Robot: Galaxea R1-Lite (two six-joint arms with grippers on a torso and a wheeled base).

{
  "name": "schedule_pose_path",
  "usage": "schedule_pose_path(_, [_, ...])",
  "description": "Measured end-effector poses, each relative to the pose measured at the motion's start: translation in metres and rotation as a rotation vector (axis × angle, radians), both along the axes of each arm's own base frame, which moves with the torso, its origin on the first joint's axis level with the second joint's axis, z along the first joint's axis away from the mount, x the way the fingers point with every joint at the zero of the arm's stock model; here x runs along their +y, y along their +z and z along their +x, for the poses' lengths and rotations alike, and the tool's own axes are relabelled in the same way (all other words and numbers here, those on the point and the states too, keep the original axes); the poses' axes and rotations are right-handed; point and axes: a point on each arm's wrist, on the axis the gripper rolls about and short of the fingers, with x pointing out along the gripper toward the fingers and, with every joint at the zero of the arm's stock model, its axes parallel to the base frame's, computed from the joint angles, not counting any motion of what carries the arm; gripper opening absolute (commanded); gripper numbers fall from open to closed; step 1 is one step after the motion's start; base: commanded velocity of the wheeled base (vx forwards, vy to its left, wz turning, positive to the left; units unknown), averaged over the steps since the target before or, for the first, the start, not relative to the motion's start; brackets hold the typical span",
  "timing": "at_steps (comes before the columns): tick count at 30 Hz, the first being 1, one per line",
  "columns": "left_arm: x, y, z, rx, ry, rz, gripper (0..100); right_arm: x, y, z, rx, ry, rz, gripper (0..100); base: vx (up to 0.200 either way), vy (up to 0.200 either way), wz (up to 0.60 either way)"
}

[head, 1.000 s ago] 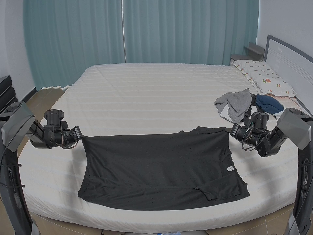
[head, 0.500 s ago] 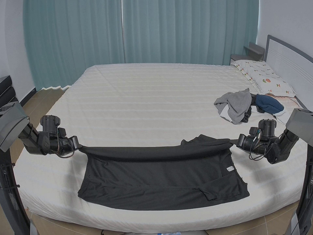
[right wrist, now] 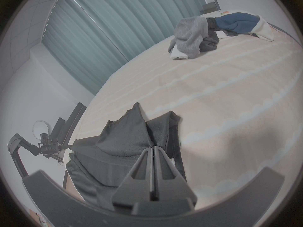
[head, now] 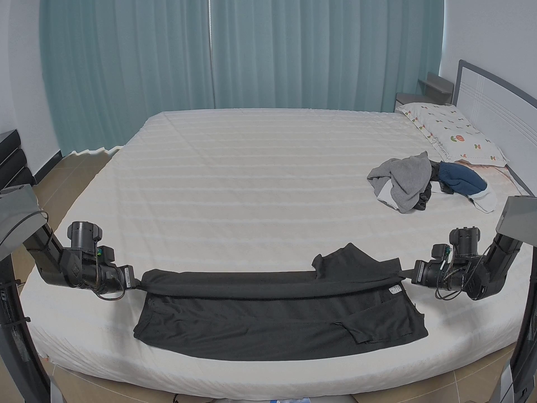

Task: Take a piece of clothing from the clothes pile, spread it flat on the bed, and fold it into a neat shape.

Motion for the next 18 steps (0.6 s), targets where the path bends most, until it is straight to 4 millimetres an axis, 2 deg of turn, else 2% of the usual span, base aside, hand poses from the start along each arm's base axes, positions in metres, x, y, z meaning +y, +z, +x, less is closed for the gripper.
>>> schedule_pose_path(9, [-0.002,-0.007,-0.010,0.042,0.005,0.022,0,0.000,-0.015,-0.007,0.047,0.016,-0.025,0,0.000,0.000,0.00])
schedule_pose_path(18, [-0.004,-0.010,-0.019,0.068,-0.010,0.027,0,0.000,-0.021,-0.009,0.067,0.015,-0.028,0,0.000,0.000,0.00])
